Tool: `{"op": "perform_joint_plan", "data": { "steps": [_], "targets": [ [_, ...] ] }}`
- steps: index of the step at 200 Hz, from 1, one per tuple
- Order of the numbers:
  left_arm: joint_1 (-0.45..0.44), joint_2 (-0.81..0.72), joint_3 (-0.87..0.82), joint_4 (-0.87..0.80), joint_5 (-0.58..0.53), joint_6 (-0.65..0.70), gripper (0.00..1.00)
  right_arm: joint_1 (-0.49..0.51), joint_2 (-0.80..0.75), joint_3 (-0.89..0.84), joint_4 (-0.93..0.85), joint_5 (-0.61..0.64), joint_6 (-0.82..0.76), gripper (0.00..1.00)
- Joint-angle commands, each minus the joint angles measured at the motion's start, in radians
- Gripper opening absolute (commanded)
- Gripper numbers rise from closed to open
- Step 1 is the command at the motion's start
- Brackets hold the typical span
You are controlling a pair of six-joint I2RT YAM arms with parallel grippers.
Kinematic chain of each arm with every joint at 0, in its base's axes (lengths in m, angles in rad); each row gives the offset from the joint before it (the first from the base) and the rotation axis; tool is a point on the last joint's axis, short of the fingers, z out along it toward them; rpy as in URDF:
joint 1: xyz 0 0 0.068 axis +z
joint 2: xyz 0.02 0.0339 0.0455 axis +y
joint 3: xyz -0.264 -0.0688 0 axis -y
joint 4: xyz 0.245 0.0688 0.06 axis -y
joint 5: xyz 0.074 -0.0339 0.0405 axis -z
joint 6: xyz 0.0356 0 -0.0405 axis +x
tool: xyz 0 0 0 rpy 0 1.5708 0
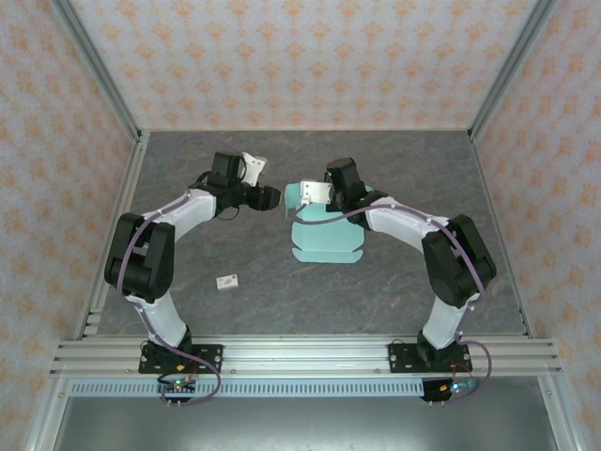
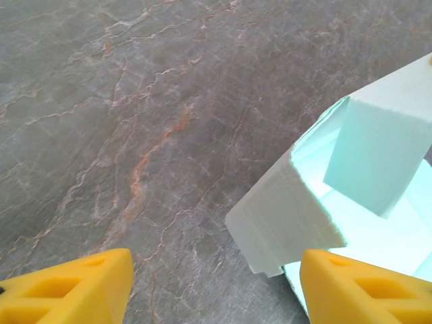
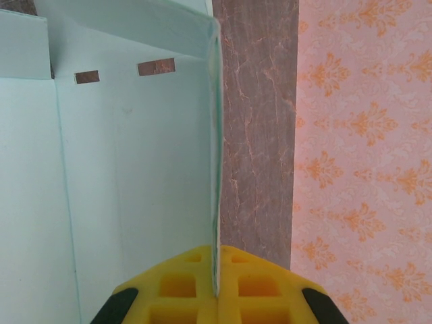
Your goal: Fold the paper box
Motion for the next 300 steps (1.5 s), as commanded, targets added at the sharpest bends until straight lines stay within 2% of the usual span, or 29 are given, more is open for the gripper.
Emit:
{"op": "perform_joint_plan", "data": {
  "steps": [1, 13, 53, 84, 119, 138, 168, 239, 268, 300],
  "targets": [
    [0.038, 0.047, 0.052, -0.062, 0.153, 0.025, 0.68, 0.004, -0.022, 0.014, -0.004, 0.011, -0.011, 0.00],
    [0.058, 0.068, 0.066, -0.056, 0.243, 0.018, 0.70, 0.003, -0.018, 0.021, -0.014, 0.012, -0.012, 0.00],
    [0.076, 0.097, 0.061, 0.025, 0.430, -0.008, 0.75, 0.002, -0.013, 0.030, -0.023, 0.032, -0.013, 0.00],
    [0.059, 0.123, 0.085, 0.043, 0.422, -0.022, 0.74, 0.002, -0.013, 0.034, -0.024, 0.029, -0.003, 0.00],
    [0.054, 0.177, 0.120, 0.014, 0.385, -0.021, 0.60, 0.002, -0.015, 0.038, -0.026, 0.029, 0.005, 0.00],
    [0.054, 0.194, 0.127, 0.041, 0.428, -0.038, 0.54, 0.002, -0.010, 0.042, -0.029, 0.034, 0.005, 0.00],
    [0.040, 0.200, 0.136, 0.040, 0.467, -0.037, 0.54, 0.002, -0.001, 0.050, -0.036, 0.037, 0.009, 0.00],
    [0.045, 0.115, 0.103, 0.044, 0.460, 0.005, 0.71, 0.001, 0.002, 0.056, -0.049, 0.039, 0.000, 0.00],
    [0.040, 0.164, 0.135, 0.079, 0.464, -0.013, 0.84, 0.001, 0.007, 0.059, -0.051, 0.038, 0.005, 0.00],
    [0.021, 0.181, 0.158, 0.077, 0.484, 0.029, 0.86, 0.002, 0.014, 0.064, -0.054, 0.043, 0.008, 0.00]
  ]
}}
